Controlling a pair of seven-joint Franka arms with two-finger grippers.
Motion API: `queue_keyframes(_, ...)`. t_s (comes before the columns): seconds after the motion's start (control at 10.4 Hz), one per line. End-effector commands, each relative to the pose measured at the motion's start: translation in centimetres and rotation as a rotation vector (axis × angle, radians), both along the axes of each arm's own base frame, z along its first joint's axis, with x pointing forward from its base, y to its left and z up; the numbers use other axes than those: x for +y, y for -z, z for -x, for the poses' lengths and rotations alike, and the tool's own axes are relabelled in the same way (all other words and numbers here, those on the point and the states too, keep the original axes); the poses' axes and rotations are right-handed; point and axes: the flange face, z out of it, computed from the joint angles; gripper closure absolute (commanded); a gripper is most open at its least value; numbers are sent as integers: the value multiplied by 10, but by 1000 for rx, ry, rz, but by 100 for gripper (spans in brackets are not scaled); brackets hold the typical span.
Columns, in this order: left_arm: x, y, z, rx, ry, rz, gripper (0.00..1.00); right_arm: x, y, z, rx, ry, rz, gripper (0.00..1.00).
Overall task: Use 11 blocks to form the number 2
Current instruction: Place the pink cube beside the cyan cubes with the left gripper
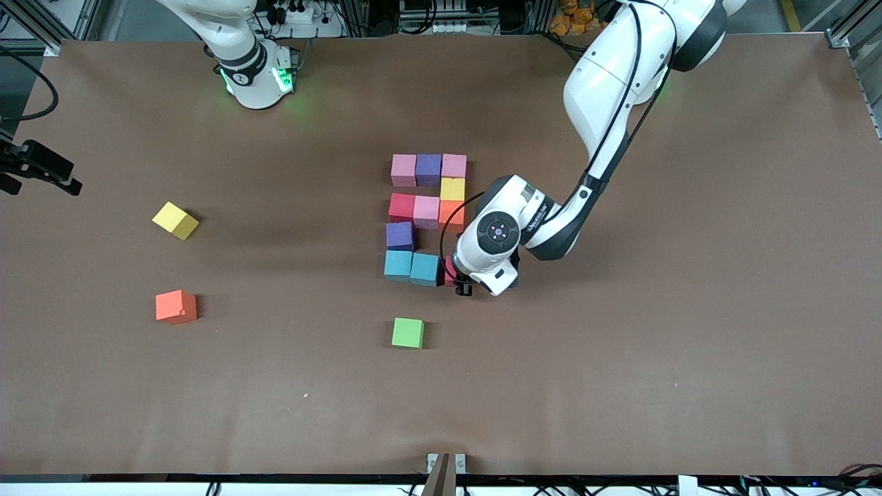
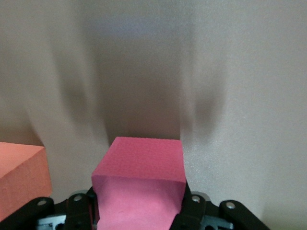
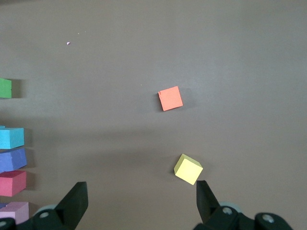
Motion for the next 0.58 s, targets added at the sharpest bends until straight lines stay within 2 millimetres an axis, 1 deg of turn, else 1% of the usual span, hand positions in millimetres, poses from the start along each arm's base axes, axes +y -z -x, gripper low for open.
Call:
queue_keyframes(0.0,-9,0,-1,-11,-21,14,79,-11,-16,-1,-28,8,-17,0)
queue_keyframes(0.1,-9,0,-1,-14,-21,17,79,-21,-22,1,-39,22,-15,0)
queue_keyframes(0.19,-13,-1,1,-21,-16,20,79,-28,-22,2,-42,34,-19,0)
queue_keyframes(0.48,-13,-2,-1,-29,-19,25,79,-26,-23,-1,-57,25,-7,0)
